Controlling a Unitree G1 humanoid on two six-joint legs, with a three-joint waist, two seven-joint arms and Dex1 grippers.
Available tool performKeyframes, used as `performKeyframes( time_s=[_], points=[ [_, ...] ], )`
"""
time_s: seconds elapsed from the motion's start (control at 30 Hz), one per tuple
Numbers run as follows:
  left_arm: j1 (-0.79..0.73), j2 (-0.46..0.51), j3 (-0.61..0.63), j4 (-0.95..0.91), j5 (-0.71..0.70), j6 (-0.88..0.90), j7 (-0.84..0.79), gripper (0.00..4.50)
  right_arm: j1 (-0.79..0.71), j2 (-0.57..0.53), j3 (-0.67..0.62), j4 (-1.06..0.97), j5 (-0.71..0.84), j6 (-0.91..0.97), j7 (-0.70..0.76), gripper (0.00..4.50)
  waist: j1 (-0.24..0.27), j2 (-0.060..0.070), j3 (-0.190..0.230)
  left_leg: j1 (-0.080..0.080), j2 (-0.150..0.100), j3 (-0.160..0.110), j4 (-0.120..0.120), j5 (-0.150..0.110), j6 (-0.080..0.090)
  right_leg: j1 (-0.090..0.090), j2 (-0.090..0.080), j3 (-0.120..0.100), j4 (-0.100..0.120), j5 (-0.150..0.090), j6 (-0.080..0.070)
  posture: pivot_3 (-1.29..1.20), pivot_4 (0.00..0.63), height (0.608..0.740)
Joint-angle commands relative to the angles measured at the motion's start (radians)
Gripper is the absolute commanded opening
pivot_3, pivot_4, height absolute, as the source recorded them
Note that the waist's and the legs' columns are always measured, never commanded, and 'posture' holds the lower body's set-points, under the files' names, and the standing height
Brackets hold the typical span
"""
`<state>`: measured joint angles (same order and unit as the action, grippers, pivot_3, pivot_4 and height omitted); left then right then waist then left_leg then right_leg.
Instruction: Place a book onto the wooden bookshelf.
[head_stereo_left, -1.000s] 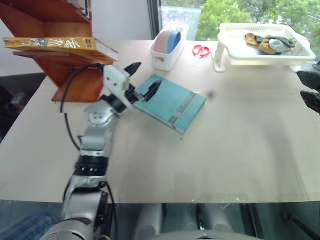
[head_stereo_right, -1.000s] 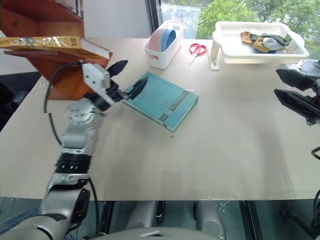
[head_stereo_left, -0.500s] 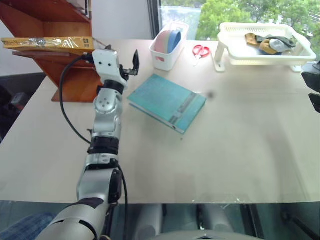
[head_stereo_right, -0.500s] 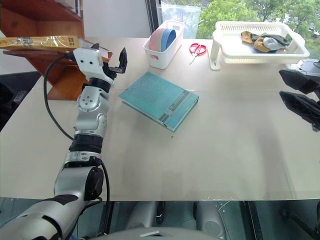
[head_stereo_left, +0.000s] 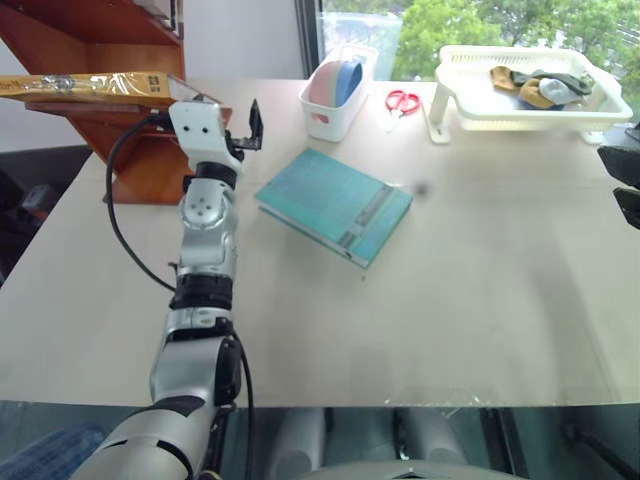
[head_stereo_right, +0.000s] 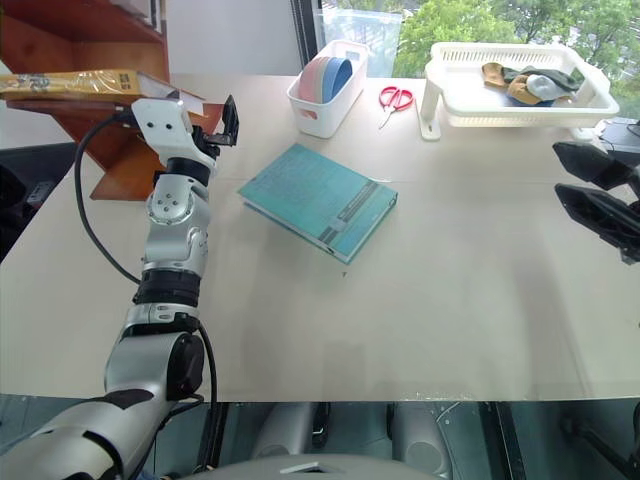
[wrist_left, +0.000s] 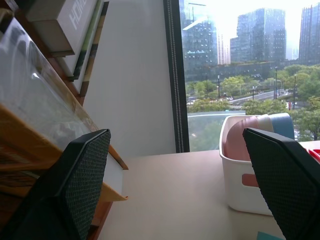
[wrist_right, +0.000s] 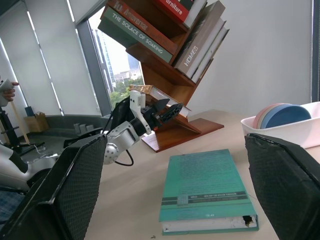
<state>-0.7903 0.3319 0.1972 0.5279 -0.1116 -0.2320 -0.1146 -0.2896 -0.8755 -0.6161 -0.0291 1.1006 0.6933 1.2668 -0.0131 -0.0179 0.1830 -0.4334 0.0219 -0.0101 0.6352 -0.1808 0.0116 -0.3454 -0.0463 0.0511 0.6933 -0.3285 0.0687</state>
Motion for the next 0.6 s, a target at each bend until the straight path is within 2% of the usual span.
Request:
performKeyframes(
  time_s=[0.03, 0.1, 0.2, 0.43, 0.6],
  points=[
    [0.038, 0.010, -0.007, -0.111, -0.045, 0.045, -0.077, 4.48, -0.010, -0.010, -0.013, -0.012, 0.000, -0.013, 0.005, 4.50, 0.000, 0.000, 0.000, 0.000, 0.000, 0.000, 0.000, 0.000, 0.000, 0.000, 0.000, 0.000, 0.000, 0.000, 0.000, 0.00, 0.150, 0.740],
    [0.078, 0.011, -0.018, -0.177, -0.090, 0.103, -0.144, 4.48, -0.006, -0.011, -0.012, -0.009, -0.004, -0.015, 0.007, 4.50, 0.000, 0.000, 0.000, 0.000, 0.000, 0.000, 0.000, 0.000, 0.000, 0.000, 0.000, 0.000, 0.000, 0.000, 0.000, 0.00, 0.150, 0.740],
    [0.179, 0.022, -0.002, -0.346, -0.175, 0.281, -0.185, 4.48, 0.019, -0.013, -0.008, -0.007, -0.026, -0.022, 0.016, 4.50, -0.001, 0.000, 0.000, 0.000, 0.001, 0.000, -0.001, 0.000, 0.000, 0.000, 0.000, 0.000, -0.001, 0.000, 0.000, 0.00, 0.150, 0.740],
    [0.432, 0.182, 0.078, -0.738, -0.435, 0.789, -0.267, 4.48, 0.079, -0.005, 0.052, 0.056, -0.159, -0.109, 0.057, 4.50, -0.002, 0.000, 0.000, 0.001, 0.003, -0.002, -0.002, 0.000, 0.000, 0.000, 0.000, 0.001, -0.001, 0.000, 0.000, 0.00, 0.150, 0.740],
    [0.670, 0.296, 0.124, -0.938, -0.498, 0.930, -0.330, 4.48, 0.117, -0.006, 0.105, 0.123, -0.288, -0.224, 0.092, 4.50, -0.003, 0.001, 0.000, 0.002, 0.002, -0.002, -0.002, 0.000, 0.000, 0.000, -0.001, 0.002, -0.001, 0.000, 0.000, 0.00, 0.150, 0.740]
  ],
)
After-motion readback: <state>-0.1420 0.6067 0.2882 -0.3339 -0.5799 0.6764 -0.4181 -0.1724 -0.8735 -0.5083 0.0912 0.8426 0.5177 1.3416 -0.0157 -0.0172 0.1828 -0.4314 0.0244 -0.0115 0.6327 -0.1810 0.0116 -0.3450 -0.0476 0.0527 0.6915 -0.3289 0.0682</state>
